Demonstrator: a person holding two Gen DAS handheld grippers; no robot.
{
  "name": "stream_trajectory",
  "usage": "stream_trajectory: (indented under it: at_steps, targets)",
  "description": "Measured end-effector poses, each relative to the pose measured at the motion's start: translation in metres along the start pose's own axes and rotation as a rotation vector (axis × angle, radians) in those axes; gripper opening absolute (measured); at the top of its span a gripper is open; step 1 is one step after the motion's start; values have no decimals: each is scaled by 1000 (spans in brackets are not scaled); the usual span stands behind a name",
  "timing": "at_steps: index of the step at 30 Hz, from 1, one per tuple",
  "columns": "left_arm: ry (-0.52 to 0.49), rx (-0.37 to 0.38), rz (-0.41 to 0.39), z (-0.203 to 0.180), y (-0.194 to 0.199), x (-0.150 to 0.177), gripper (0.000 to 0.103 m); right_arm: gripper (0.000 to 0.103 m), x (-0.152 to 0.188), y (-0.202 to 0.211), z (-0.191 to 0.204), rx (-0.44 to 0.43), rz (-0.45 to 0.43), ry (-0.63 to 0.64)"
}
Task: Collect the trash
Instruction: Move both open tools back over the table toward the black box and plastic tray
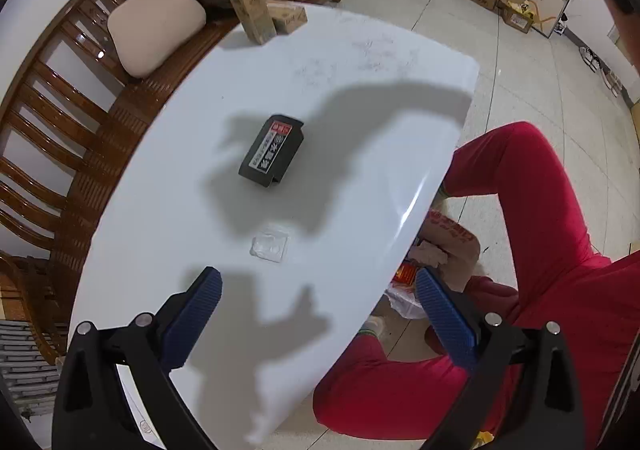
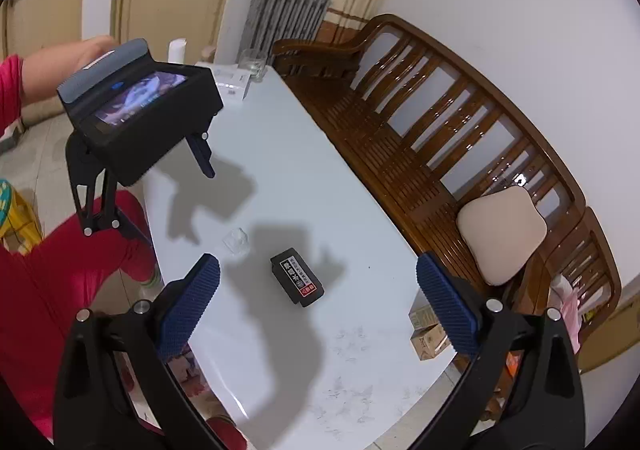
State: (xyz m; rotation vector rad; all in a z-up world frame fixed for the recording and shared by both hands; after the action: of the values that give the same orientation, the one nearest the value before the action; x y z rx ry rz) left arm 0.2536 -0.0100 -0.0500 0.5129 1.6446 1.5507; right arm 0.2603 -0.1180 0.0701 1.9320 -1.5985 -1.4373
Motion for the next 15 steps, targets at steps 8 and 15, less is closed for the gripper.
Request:
stream_trajectory:
  at_steps: [8, 15]
  targets:
    - [27, 63, 64, 15, -48, 1, 95, 96, 9, -44, 8, -96, 61, 52]
    - [33, 92, 91, 27, -82, 3, 95, 96, 22, -89, 19, -205, 146, 92]
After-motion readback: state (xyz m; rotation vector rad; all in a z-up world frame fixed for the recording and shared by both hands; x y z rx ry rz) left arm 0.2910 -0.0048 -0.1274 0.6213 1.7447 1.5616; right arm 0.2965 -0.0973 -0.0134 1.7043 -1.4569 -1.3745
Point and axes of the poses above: each gripper's, at about its wrist camera, not at the fingertips, and y roughly against the way its jaws point, z to its left, x to its underside, the point moved 5 cm from there along -y, roughly the way its jaws point, and after that the axes turned 12 degrees about y, right-handed, at the moved point
